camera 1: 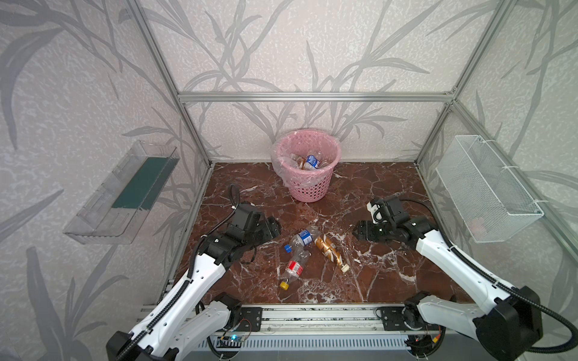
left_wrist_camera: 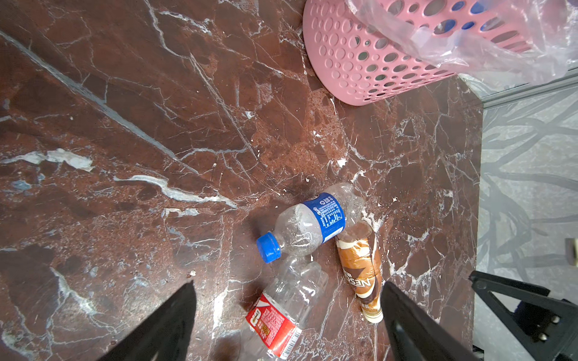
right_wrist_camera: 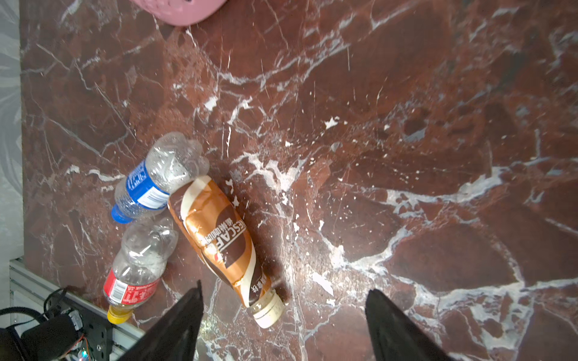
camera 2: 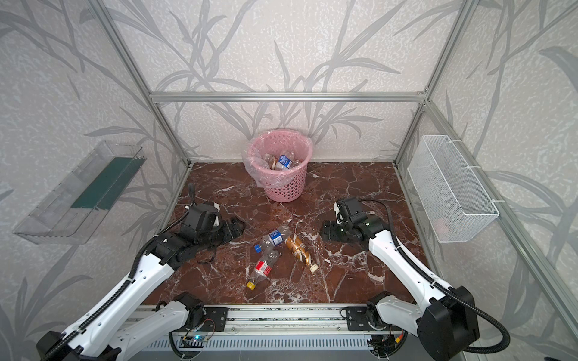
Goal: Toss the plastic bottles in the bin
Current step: 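Bring the right gripper back down over the Nescafe bottle, then lower the right gripper onto the brown Nescafe bottle and grasp it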
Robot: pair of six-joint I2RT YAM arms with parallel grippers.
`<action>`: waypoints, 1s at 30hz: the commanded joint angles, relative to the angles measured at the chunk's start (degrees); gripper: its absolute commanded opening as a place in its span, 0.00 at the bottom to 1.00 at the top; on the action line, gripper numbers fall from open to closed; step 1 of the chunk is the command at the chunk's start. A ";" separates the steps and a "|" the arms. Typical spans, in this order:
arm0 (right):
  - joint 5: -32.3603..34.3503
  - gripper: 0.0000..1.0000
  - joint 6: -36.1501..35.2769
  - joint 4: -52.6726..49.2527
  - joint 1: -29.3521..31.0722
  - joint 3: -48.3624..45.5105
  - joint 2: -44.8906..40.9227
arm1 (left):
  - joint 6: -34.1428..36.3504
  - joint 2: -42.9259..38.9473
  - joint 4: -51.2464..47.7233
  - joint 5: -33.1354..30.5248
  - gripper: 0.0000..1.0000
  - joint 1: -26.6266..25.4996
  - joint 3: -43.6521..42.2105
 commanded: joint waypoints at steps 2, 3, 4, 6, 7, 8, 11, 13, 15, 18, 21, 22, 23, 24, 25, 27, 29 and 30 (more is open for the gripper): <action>-1.99 0.81 -0.28 3.28 2.50 -0.57 -0.92 | -0.40 -0.27 0.24 0.14 0.91 0.42 -0.81; -1.97 0.80 -0.37 3.52 3.11 -0.80 -0.76 | -0.51 -0.45 0.27 0.14 0.91 0.38 -1.02; -1.92 0.80 -0.45 3.76 3.70 -0.94 -0.65 | -0.66 -0.54 0.21 0.15 0.91 0.37 -1.20; -2.20 0.80 -0.54 4.57 5.17 -1.20 -0.13 | -0.94 -0.88 0.40 0.39 0.91 0.43 -1.67; -2.16 0.79 -0.52 4.81 5.76 -1.21 0.20 | -1.04 -1.00 0.45 0.47 0.91 0.38 -1.83; -1.99 0.79 -0.54 5.16 6.59 -1.23 0.60 | -1.10 -1.07 0.53 0.44 0.91 0.42 -1.90; -1.74 0.79 -0.46 5.92 8.48 -1.21 1.86 | -1.13 -1.08 0.56 0.55 0.90 0.38 -2.10; -1.74 0.79 -0.24 6.44 9.51 -1.30 2.63 | -1.06 -1.05 0.48 0.67 0.90 0.39 -2.14; -1.73 0.78 0.14 7.21 10.37 -1.64 3.33 | -1.04 -1.10 0.56 0.67 0.90 0.38 -2.15; -1.55 0.78 0.52 8.22 11.68 -1.96 4.41 | -1.03 -1.12 0.63 0.75 0.90 0.40 -2.36; -1.29 0.78 0.60 8.86 12.90 -2.26 5.62 | -1.04 -1.07 0.83 0.89 0.90 0.43 -2.58; -1.35 0.78 0.68 9.07 13.25 -2.31 5.96 | -1.04 -1.09 0.81 0.85 0.90 0.40 -2.59; -1.38 0.78 0.72 9.31 13.58 -2.35 6.27 | -1.03 -1.16 0.80 0.85 0.90 0.38 -2.59; -1.45 0.78 0.71 9.39 13.76 -2.33 6.68 | -1.00 -1.13 0.80 0.91 0.90 0.41 -2.63; -1.60 0.78 0.71 9.50 13.94 -2.30 6.98 | -1.04 -1.16 0.80 0.93 0.90 0.25 -2.72; -1.84 0.78 0.77 9.94 14.40 -2.35 7.85 | -1.04 -1.16 0.79 0.99 0.90 0.40 -2.83; -1.99 0.78 0.87 10.46 14.87 -2.45 8.59 | -1.11 -1.16 0.90 1.09 0.90 0.39 -2.94; -2.09 0.78 0.92 10.71 15.11 -2.40 8.98 | -1.13 -1.16 0.94 1.09 0.90 0.39 -3.02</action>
